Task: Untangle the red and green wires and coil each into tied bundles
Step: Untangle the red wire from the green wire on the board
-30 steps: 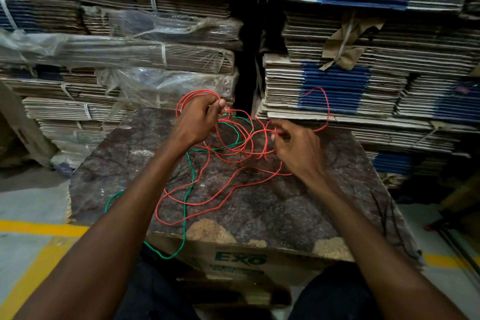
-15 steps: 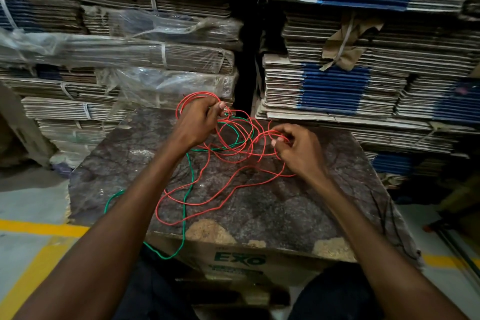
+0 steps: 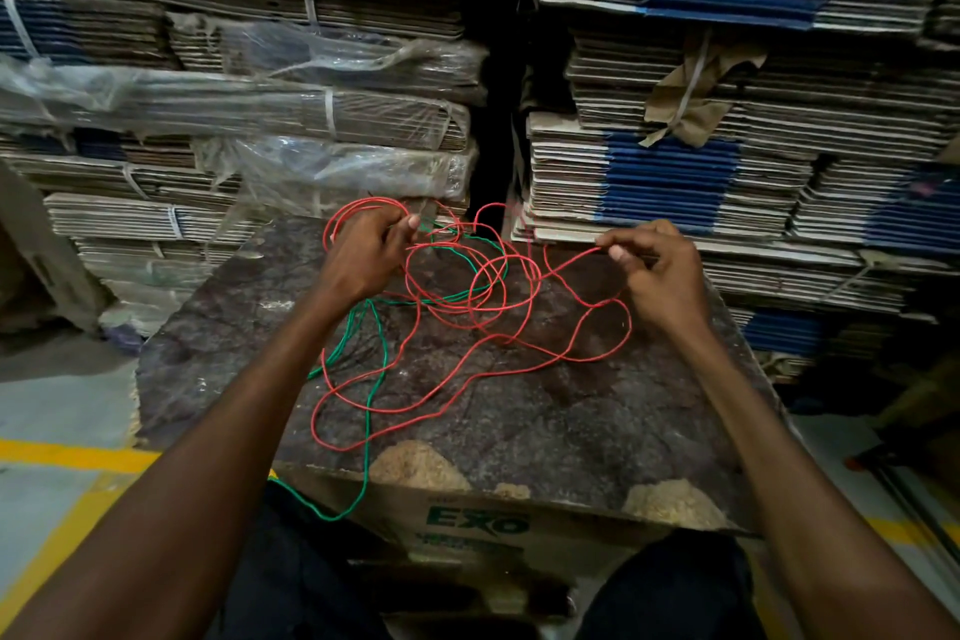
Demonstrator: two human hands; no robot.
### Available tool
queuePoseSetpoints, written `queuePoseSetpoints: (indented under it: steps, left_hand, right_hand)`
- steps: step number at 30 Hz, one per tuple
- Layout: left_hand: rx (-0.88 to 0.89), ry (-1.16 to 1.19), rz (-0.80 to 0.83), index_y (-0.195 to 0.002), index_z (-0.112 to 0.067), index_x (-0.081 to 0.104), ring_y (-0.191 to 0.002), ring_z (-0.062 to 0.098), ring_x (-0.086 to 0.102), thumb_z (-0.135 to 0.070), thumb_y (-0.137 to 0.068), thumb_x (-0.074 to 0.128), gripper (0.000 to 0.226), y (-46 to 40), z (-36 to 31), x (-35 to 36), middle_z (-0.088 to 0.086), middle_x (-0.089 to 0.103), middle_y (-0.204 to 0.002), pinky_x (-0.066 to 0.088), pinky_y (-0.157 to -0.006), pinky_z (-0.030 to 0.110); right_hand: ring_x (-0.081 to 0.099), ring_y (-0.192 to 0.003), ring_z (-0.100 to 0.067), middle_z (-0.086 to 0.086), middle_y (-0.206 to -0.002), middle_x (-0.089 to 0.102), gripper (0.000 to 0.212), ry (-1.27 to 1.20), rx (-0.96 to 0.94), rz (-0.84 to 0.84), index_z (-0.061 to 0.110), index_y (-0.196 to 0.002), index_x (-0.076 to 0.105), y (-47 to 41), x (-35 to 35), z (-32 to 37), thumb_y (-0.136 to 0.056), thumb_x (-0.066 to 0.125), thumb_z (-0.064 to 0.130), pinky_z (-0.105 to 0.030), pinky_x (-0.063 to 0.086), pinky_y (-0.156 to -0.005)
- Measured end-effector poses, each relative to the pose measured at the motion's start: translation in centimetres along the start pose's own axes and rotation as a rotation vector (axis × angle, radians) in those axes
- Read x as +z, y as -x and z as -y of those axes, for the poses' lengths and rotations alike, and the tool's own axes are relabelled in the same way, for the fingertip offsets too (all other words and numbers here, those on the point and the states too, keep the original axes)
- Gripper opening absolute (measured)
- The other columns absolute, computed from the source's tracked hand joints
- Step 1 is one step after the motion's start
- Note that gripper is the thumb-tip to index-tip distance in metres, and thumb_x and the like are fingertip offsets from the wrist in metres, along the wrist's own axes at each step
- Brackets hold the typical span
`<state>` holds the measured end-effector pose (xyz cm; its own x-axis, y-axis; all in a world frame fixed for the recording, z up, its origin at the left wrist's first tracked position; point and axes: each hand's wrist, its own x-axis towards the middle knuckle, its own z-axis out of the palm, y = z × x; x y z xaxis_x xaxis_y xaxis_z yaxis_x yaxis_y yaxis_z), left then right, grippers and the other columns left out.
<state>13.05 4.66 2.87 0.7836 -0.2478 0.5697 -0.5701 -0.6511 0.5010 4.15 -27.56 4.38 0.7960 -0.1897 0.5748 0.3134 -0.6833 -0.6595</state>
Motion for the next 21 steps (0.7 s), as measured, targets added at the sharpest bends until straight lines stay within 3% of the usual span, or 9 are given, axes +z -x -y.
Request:
queuePoseSetpoints:
  steps: [2, 5, 7, 10, 16, 21]
  left_hand:
    - [-0.017, 0.032, 0.014, -0.07, -0.01, 0.057, -0.056, 0.028, 0.055, -0.051, -0.091, 0.034, 0.052, 0.1, 0.4, 0.0, 0.01, 0.057, -0.059, 0.045, -0.056, 0.044]
    - [-0.028, 0.058, 0.024, -0.071, -0.011, 0.057, -0.054, 0.026, 0.057, -0.05, -0.092, 0.036, 0.049, 0.1, 0.5, 0.0, 0.009, 0.057, -0.058, 0.047, -0.056, 0.045]
    - [-0.022, 0.06, 0.022, -0.069, -0.014, 0.055, -0.055, 0.026, 0.056, -0.047, -0.093, 0.036, 0.045, 0.1, 0.3, 0.0, 0.008, 0.057, -0.058, 0.047, -0.057, 0.046]
    - [-0.006, 0.047, 0.013, -0.065, -0.022, 0.048, -0.055, 0.026, 0.054, -0.04, -0.095, 0.038, 0.037, 0.1, -0.1, 0.1, 0.009, 0.057, -0.059, 0.047, -0.057, 0.045]
    - [-0.041, 0.114, 0.027, -0.068, -0.021, 0.052, -0.054, 0.028, 0.058, -0.042, -0.096, 0.038, 0.037, 0.2, -0.4, 0.3, 0.013, 0.06, -0.061, 0.049, -0.055, 0.046]
    - [-0.036, 0.126, 0.012, -0.071, -0.013, 0.057, -0.054, 0.03, 0.058, -0.038, -0.096, 0.04, 0.039, 0.3, -0.5, 0.3, 0.014, 0.06, -0.061, 0.048, -0.054, 0.046]
  right_hand:
    - [0.049, -0.082, -0.01, 0.009, -0.081, 0.049, 0.03, 0.042, 0.039, -0.03, 0.024, -0.092, 0.072, -0.4, -0.3, -0.5, -0.083, 0.064, -0.003, -0.012, 0.038, -0.077]
    - [0.053, -0.092, -0.022, -0.002, -0.088, 0.056, 0.028, 0.234, 0.095, -0.082, 0.031, -0.089, 0.071, -1.0, -0.6, -1.6, -0.082, 0.066, 0.004, -0.03, 0.039, -0.087]
    - [0.055, -0.1, -0.028, -0.006, -0.095, 0.06, 0.022, 0.382, 0.112, -0.012, 0.027, -0.092, 0.073, -1.1, -0.6, -1.9, -0.082, 0.067, 0.008, -0.03, 0.035, -0.089]
    - [0.057, -0.101, -0.031, -0.01, -0.103, 0.061, 0.028, 0.447, 0.089, 0.088, 0.022, -0.106, 0.073, -0.6, 0.2, -1.3, -0.081, 0.07, 0.009, -0.032, 0.044, -0.09]
    - [0.058, -0.092, -0.025, -0.005, -0.092, 0.062, 0.022, 0.311, -0.194, 0.065, 0.014, -0.098, 0.074, 1.4, 3.0, 2.0, -0.08, 0.065, 0.006, -0.031, 0.044, -0.08]
    - [0.062, -0.094, -0.029, -0.007, -0.098, 0.068, 0.026, 0.296, -0.303, 0.226, 0.012, -0.1, 0.073, 2.2, 6.2, 3.3, -0.077, 0.068, 0.002, -0.03, 0.042, -0.082]
